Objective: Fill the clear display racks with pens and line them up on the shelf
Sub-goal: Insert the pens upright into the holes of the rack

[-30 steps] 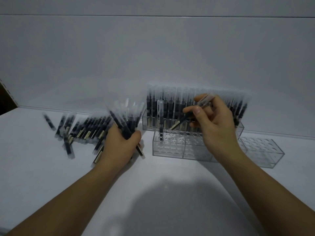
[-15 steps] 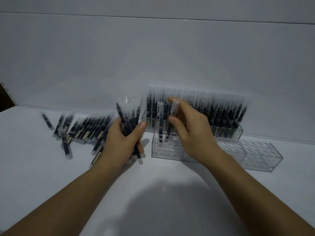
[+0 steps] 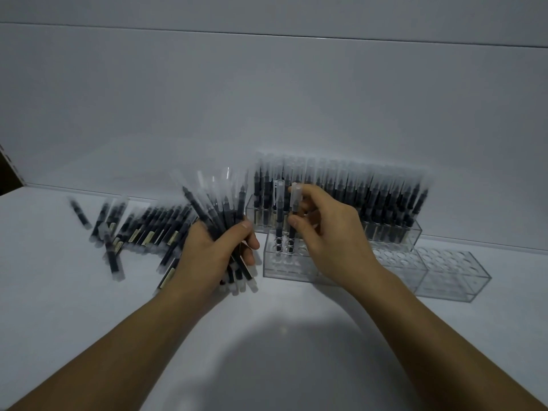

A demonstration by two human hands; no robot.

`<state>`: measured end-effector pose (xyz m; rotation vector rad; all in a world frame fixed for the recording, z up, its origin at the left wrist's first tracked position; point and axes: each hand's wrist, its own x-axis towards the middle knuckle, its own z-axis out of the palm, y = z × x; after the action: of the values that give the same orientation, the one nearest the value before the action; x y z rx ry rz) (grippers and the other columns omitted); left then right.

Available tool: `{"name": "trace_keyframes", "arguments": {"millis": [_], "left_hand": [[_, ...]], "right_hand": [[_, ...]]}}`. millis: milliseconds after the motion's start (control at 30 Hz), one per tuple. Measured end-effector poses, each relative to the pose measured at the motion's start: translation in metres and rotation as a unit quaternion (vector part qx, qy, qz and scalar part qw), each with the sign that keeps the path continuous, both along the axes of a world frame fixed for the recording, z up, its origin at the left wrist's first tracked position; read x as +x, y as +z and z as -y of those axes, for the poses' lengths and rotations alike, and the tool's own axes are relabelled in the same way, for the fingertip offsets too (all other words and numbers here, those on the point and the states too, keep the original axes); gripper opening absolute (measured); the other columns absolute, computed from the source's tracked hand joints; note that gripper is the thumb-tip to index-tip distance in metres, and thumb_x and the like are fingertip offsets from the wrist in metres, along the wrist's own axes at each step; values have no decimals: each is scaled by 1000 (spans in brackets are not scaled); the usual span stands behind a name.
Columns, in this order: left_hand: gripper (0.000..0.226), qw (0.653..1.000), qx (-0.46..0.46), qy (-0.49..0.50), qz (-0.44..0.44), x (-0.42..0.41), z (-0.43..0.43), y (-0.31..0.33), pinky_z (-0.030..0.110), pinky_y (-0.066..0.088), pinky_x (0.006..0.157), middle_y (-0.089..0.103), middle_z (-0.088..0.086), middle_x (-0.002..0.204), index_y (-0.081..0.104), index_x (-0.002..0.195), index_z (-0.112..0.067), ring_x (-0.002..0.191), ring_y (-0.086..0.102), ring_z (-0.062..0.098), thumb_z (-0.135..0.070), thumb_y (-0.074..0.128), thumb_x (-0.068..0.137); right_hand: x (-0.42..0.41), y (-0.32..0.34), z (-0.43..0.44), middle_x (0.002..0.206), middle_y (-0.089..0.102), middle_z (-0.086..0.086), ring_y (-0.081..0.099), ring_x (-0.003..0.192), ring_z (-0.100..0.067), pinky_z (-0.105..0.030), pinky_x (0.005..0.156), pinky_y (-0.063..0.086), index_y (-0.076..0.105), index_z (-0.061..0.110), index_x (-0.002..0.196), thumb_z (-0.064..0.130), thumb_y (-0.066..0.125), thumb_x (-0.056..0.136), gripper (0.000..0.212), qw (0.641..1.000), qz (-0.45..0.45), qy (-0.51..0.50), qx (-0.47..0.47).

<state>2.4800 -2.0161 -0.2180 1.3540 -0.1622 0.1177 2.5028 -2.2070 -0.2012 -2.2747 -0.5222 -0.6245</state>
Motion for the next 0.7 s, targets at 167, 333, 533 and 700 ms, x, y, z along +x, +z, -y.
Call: {"name": "trace_keyframes", "arguments": {"millis": [167, 333, 533, 700], "left_hand": [[19, 1000, 4, -19, -4, -2, -1, 1, 33, 50, 52, 65, 15, 70, 74, 69, -18, 59, 57, 30, -27, 67, 84], [16, 1000, 7, -20, 9, -2, 0, -1, 30, 49, 52, 64, 12, 70, 73, 71, -18, 60, 58, 21, -22, 67, 85], [14, 999, 26, -33, 30, -4, 2, -1, 29, 49, 47, 63, 15, 72, 71, 74, -14, 52, 56, 24, -18, 66, 87], [16, 996, 52, -52, 46, -7, 1, -2, 30, 51, 48, 67, 17, 76, 66, 90, -1, 52, 60, 26, -16, 65, 86]], "right_hand": [[-1, -2, 1, 83, 58, 19, 60, 82, 2, -9, 72, 49, 61, 24, 122, 20, 74, 93, 31, 999, -11, -5, 37], [-2, -2, -2, 81, 59, 16, 60, 79, 0, -9, 72, 48, 60, 28, 111, 21, 76, 92, 26, 997, -18, -15, 67], [-4, -3, -3, 86, 60, 15, 61, 77, -4, -16, 69, 51, 55, 32, 119, 30, 76, 91, 36, 997, -9, -33, 75], [-18, 4, 0, 78, 61, 10, 59, 71, -8, -21, 65, 50, 64, 22, 112, 30, 74, 93, 23, 979, 36, -2, 202]]}}
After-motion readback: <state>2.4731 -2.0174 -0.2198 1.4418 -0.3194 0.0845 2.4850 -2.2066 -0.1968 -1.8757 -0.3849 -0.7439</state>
